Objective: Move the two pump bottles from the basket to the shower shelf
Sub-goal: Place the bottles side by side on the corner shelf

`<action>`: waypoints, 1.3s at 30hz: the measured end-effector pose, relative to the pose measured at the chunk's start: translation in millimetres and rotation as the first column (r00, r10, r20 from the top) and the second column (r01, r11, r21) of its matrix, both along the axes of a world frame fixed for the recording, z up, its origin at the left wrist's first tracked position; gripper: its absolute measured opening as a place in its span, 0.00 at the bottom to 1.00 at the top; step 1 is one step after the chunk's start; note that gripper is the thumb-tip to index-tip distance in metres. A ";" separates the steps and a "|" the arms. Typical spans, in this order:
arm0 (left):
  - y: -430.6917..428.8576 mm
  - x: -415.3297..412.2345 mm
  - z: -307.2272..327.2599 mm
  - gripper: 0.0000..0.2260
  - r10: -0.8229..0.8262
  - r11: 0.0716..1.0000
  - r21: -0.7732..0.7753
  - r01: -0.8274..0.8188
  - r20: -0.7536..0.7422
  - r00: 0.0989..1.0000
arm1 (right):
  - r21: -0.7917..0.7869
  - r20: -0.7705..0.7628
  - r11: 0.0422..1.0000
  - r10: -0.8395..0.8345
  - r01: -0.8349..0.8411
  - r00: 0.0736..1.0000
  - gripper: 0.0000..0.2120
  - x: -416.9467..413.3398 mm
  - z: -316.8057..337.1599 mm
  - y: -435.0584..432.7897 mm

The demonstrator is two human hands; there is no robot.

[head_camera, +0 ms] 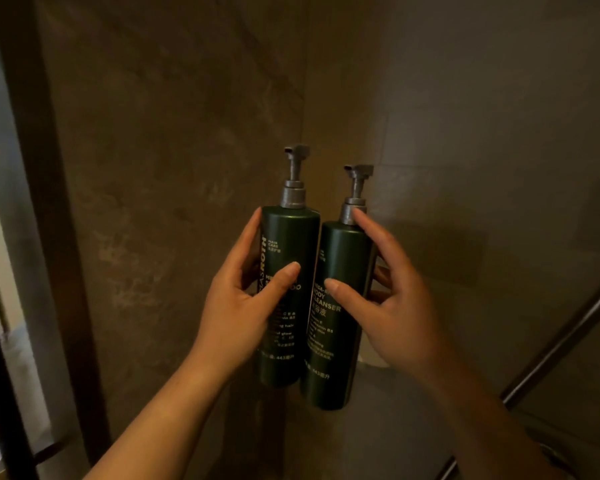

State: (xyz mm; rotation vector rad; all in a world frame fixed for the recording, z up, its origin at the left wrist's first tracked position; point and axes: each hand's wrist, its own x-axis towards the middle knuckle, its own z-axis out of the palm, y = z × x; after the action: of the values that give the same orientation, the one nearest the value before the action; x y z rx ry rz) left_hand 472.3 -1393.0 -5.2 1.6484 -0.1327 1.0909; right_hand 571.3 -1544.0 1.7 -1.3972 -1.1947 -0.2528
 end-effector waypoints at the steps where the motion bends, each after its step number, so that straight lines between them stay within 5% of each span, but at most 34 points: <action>1: -0.4 3.3 5.5 0.33 -0.005 1.000 0.006 0.005 0.009 1.000 | 0.006 0.015 1.000 -0.006 0.006 1.000 0.35 2.3 5.9 -0.6; 14: -7.1 56.7 25.6 0.30 -0.119 0.993 0.004 0.119 0.046 0.992 | -0.016 0.099 0.977 -0.212 0.214 0.972 0.35 36.9 30.0 -10.5; 39: -1.4 88.2 -5.3 0.32 -0.139 0.990 -0.024 0.138 -0.024 0.990 | -0.020 0.094 0.975 -0.219 0.222 0.971 0.37 57.6 6.8 -8.7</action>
State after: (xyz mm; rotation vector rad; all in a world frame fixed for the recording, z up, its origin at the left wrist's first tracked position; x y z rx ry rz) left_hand 560.4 -1394.4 -10.4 1.6078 -0.2143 0.9621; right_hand 628.9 -1552.7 8.5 -1.5606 -1.1209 -0.4601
